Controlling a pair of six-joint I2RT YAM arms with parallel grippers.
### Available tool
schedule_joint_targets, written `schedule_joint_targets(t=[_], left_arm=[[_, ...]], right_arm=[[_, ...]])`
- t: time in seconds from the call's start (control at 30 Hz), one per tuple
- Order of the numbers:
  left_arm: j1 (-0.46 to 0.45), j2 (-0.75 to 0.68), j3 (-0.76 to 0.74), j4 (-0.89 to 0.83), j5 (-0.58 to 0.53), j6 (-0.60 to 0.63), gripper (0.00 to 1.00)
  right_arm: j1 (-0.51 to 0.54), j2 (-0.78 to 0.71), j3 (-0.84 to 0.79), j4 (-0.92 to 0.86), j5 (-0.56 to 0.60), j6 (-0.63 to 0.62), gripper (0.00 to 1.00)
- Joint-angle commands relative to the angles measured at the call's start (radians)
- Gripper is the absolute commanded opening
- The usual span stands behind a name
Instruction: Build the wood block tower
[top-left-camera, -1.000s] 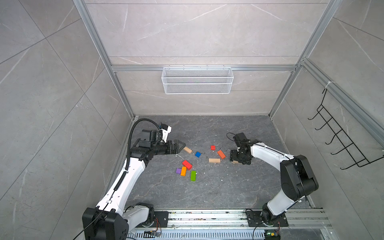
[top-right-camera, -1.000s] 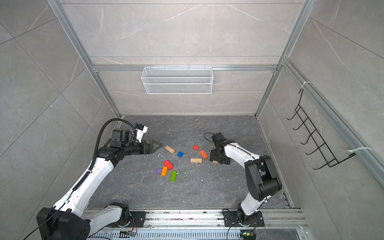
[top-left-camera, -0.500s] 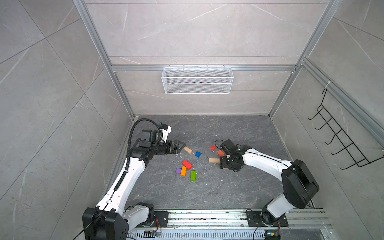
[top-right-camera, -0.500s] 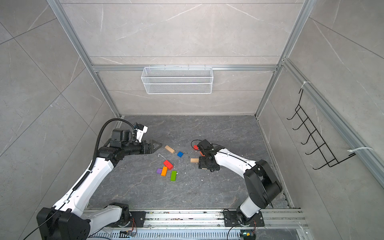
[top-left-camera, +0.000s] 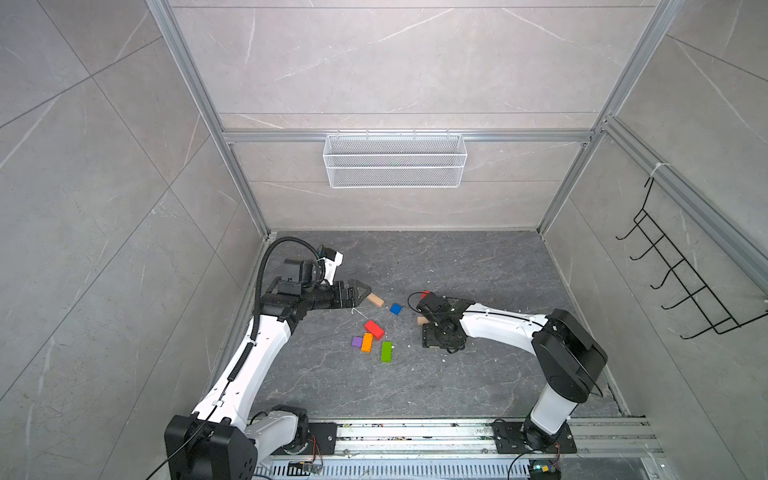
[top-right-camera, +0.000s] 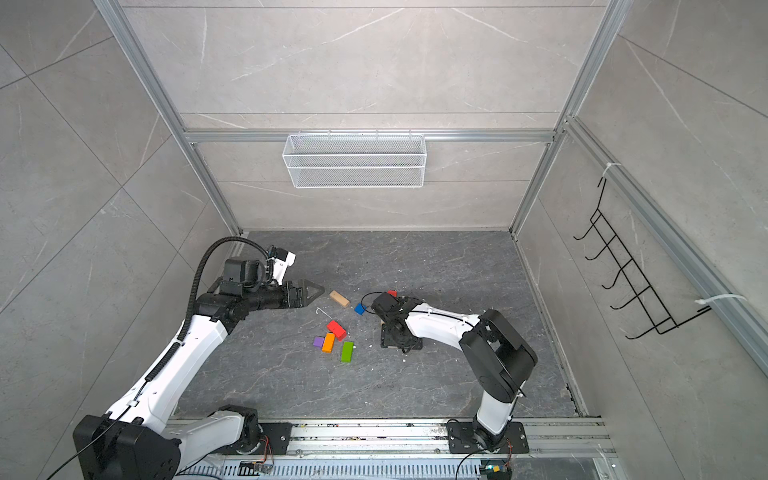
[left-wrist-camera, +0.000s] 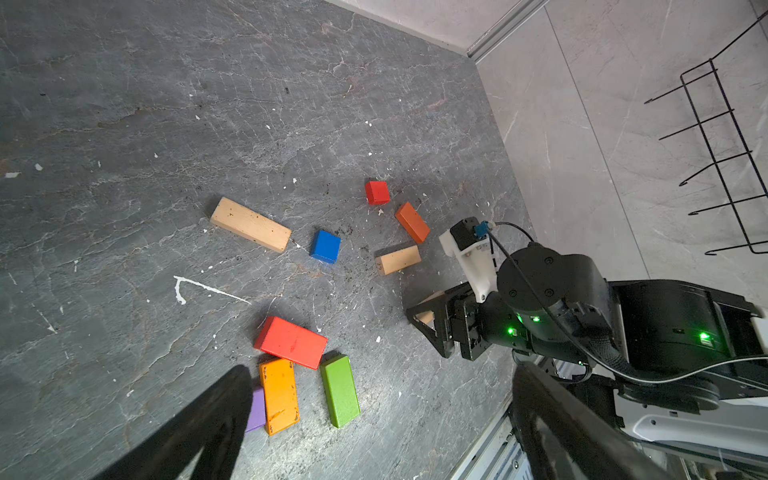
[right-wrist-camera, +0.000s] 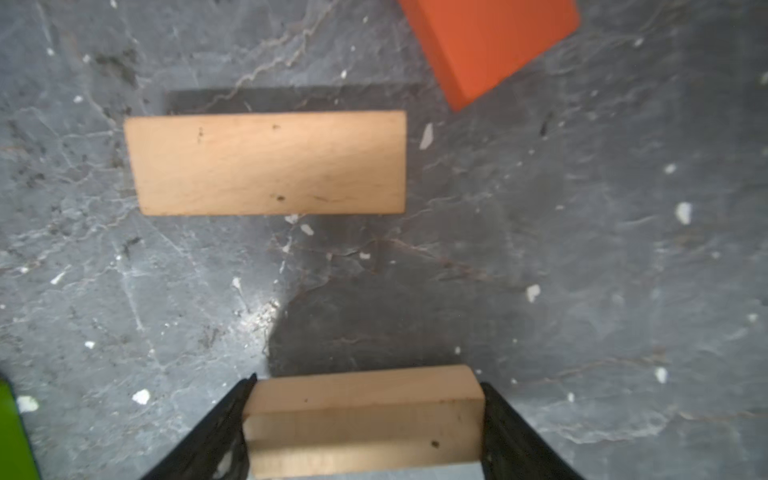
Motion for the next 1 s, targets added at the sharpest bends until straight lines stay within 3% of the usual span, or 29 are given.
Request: schedule_joint_targets(t=[0.0, 0.47, 0.67, 0.97], left_arm=[[-0.004, -0.013, 0.003, 0.005, 0.03, -0.002, 1.0], [-0.003, -0.014, 0.003, 0.005, 0.026, 0.0, 1.0], [-0.002, -0.015, 0.003, 0.005, 0.026, 0.0, 1.0], [-0.004, -0.014, 0.003, 0.005, 0.025, 0.0, 1.0]], right_arm=[[0.011, 0.025, 0.025, -0.001, 0.034, 0.024, 0.58], [0.024, 0.036, 0.006, 0.004, -0.021, -0.032, 0.85], [0.028, 0.039, -0.005, 0.0, -0.028, -0.049, 0.83], [0.029, 0.028, -0.008, -0.012, -0.009, -0.056, 0.69]])
